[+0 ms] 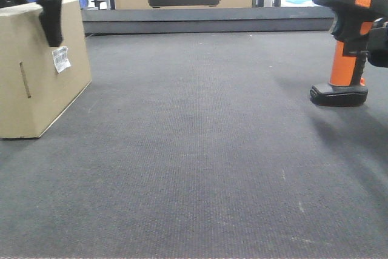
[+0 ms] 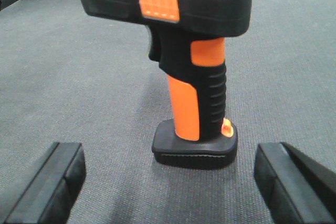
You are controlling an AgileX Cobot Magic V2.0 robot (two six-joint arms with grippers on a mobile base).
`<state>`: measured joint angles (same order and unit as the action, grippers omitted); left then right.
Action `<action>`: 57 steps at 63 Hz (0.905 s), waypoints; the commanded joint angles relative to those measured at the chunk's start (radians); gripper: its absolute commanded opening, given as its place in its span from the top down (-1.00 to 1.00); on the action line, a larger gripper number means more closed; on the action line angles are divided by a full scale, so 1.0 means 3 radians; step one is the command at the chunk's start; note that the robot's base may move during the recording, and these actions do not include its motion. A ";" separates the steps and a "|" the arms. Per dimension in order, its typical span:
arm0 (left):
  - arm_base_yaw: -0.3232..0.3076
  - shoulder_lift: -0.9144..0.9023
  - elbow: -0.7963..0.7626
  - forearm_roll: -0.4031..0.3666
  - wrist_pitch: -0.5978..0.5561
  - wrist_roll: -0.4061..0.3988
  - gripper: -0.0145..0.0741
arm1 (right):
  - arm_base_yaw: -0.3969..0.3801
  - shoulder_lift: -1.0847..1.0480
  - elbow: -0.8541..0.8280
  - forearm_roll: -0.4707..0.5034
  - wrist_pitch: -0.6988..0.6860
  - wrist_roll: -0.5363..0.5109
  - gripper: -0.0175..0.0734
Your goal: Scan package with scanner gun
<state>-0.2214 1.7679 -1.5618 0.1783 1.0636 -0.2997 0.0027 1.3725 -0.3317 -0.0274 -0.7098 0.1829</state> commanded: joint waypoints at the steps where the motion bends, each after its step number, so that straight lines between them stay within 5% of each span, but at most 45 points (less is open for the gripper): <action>1: -0.0014 -0.0005 -0.0020 0.0000 -0.0032 -0.0077 -0.36 | -0.0006 -0.0037 0.0013 -0.0023 -0.0035 0.0008 -0.62; 39: -0.0014 -0.0802 -0.0031 0.0124 -0.0028 -0.0085 -0.30 | -0.0006 -0.0075 0.0013 -0.0016 0.0008 0.0008 -0.61; 47: -0.0014 -0.1053 0.0111 0.0117 -0.0034 -0.0085 -0.06 | -0.0006 -0.0322 0.0013 -0.0016 0.0289 0.0008 -0.44; 57: -0.0014 -0.1543 0.0628 0.0024 -0.0338 -0.0085 0.52 | -0.0006 -0.0908 0.0013 -0.0016 0.0975 0.0008 0.07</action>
<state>-0.2214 1.3764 -1.4388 0.2039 1.0153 -0.3152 0.0027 1.1914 -0.3310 -0.0274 -0.5192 0.1829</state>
